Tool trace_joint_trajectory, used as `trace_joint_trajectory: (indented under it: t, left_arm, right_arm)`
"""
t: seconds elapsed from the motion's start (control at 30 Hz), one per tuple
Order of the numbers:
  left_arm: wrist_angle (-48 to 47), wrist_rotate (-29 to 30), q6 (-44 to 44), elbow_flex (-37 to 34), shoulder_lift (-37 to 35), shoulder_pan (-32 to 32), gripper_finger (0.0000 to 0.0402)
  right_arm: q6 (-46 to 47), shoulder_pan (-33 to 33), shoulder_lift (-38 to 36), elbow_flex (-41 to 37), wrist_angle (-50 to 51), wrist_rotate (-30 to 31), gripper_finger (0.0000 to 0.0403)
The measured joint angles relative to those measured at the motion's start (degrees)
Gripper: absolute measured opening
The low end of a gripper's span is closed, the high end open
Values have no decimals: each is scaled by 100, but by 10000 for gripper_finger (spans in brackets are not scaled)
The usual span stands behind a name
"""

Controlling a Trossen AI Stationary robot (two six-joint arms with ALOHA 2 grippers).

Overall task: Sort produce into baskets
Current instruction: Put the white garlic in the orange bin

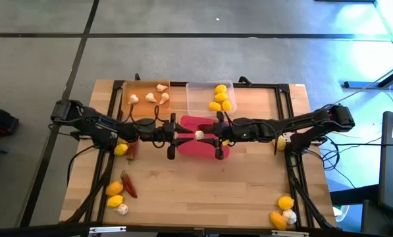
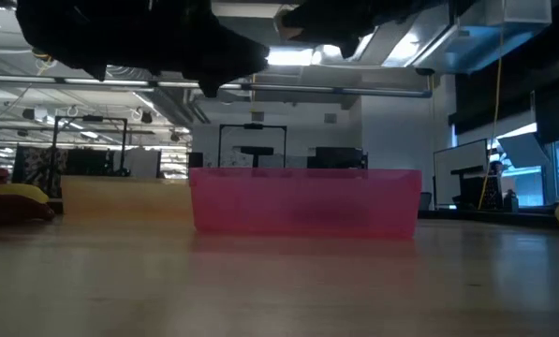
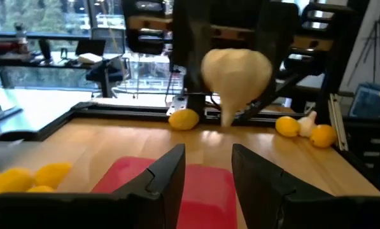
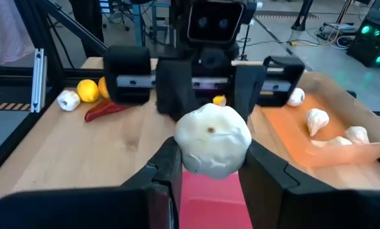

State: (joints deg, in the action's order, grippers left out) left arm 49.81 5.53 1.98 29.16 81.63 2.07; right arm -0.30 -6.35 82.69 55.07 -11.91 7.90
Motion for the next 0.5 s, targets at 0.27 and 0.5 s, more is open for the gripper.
trace_joint_trajectory:
  t: [0.27,0.5]
  left_arm:
    - [13,-10,-338,365,330,137,125]
    - [-5,-10,-272,442,332,133,125]
  right_arm:
    - [102,-4,95,0,-29,-1,113]
    - [111,-4,95,0,-32,-8,113]
